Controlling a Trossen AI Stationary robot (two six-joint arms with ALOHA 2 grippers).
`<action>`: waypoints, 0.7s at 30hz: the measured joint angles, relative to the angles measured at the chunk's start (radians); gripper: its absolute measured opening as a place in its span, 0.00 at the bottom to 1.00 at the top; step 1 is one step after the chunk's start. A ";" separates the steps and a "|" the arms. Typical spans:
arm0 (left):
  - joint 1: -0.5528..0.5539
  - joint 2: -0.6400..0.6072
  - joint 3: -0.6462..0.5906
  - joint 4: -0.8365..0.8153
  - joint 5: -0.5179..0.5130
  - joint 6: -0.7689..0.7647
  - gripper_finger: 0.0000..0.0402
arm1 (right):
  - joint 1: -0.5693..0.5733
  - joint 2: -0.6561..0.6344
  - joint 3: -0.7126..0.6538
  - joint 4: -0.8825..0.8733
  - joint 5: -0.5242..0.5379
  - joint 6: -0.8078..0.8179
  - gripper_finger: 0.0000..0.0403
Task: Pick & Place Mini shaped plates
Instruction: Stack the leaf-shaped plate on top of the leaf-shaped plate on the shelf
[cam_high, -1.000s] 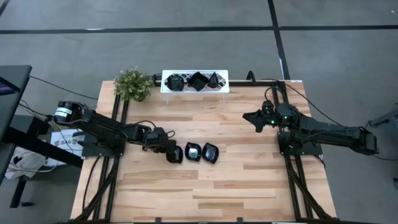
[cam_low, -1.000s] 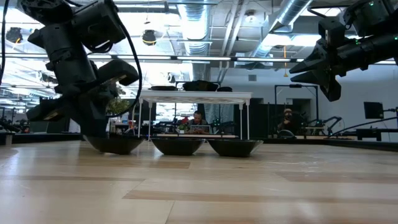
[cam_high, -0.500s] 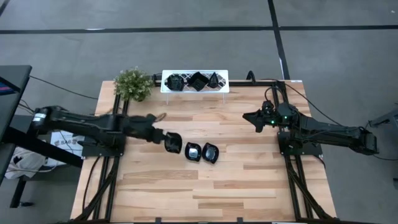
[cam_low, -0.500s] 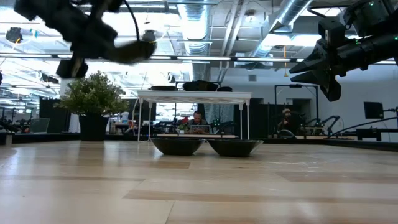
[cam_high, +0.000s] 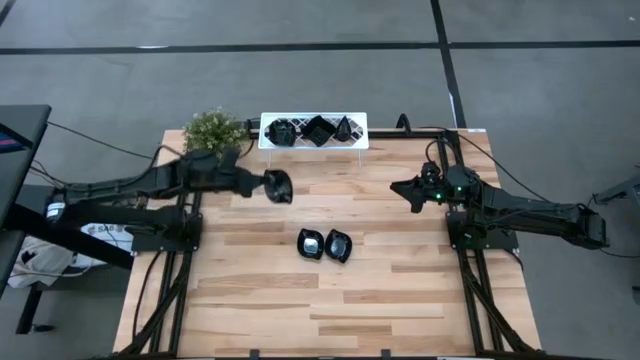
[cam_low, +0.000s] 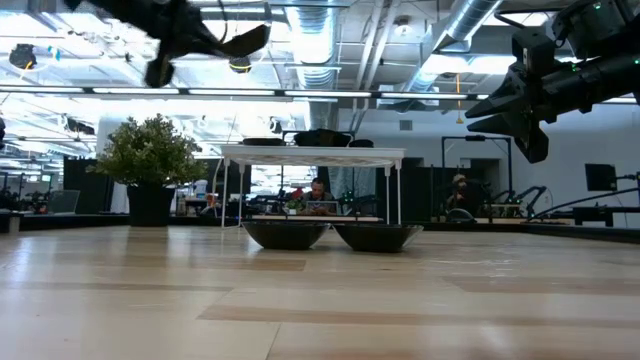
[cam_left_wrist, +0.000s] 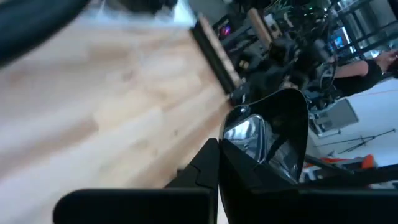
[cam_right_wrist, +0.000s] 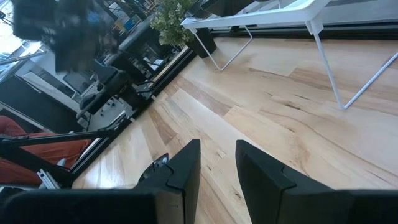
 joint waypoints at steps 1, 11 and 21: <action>0.023 0.023 0.030 0.000 0.010 0.032 0.01 | 0.000 0.000 0.000 0.000 0.000 0.000 0.24; 0.256 0.281 0.347 -0.085 0.126 0.247 0.01 | 0.000 0.000 0.000 0.000 0.000 0.000 0.24; 0.435 0.482 0.534 -0.179 0.125 0.328 0.01 | 0.000 0.000 0.000 0.000 0.000 0.000 0.24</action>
